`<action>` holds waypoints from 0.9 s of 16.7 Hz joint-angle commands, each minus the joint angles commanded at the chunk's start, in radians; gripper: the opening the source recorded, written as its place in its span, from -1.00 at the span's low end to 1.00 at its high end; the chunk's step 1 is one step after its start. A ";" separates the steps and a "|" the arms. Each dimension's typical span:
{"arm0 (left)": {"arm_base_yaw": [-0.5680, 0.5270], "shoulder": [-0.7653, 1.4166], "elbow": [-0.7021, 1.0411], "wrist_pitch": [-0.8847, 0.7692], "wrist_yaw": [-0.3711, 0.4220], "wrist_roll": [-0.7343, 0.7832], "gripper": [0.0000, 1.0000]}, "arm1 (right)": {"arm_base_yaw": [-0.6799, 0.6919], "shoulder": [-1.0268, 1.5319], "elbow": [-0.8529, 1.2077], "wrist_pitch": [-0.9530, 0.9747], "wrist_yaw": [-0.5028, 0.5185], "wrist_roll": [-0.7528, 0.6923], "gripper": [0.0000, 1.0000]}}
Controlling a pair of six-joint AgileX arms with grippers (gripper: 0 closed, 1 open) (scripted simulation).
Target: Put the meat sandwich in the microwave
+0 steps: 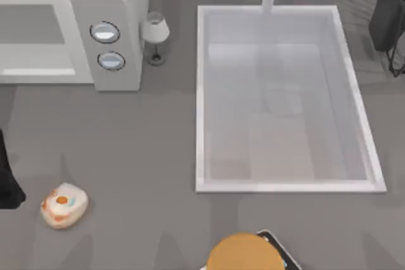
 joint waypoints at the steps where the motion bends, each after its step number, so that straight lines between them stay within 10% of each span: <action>1: 0.000 0.000 0.000 0.000 0.000 0.000 1.00 | 0.000 0.000 0.000 0.000 0.000 0.000 1.00; 15: -0.116 0.872 0.485 -0.558 0.003 0.173 1.00 | 0.000 0.000 0.000 0.000 0.000 0.000 1.00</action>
